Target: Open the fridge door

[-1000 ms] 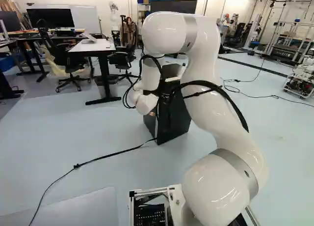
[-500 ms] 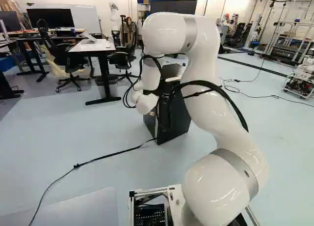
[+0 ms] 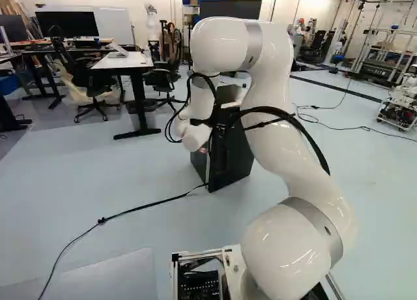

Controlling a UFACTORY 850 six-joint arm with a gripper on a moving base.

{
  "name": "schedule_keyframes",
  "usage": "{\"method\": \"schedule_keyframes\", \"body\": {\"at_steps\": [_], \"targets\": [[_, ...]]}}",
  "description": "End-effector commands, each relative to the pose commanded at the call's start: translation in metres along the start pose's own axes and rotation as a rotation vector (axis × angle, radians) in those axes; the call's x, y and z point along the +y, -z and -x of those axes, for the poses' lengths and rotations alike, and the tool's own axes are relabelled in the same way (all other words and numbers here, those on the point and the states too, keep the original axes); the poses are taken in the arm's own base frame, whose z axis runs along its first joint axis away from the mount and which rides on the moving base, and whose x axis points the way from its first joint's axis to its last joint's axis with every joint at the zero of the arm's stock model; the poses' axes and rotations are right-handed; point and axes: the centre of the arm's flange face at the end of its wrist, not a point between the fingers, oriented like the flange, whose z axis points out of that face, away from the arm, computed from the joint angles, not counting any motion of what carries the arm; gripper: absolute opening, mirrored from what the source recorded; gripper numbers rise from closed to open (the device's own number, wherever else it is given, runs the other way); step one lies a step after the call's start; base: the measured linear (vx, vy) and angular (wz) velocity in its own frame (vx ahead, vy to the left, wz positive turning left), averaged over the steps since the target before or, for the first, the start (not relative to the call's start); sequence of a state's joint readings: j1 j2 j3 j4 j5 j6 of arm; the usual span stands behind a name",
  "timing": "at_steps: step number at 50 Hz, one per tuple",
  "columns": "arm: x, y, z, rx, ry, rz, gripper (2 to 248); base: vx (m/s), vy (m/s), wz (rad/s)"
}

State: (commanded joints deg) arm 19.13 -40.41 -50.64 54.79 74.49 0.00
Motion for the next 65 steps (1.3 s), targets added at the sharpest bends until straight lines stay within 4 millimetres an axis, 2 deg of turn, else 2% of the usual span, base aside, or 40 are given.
{"method": "schedule_keyframes", "body": {"at_steps": [24,46,65], "targets": [[0.012,-0.004,-0.003,-0.001,0.001,0.024,247,0.0,0.0,0.0],[0.041,0.025,-0.008,-0.028,0.032,0.042,247,0.0,0.0,0.0],[0.041,0.03,-0.007,-0.031,0.037,0.037,247,0.0,0.0,0.0]]}}
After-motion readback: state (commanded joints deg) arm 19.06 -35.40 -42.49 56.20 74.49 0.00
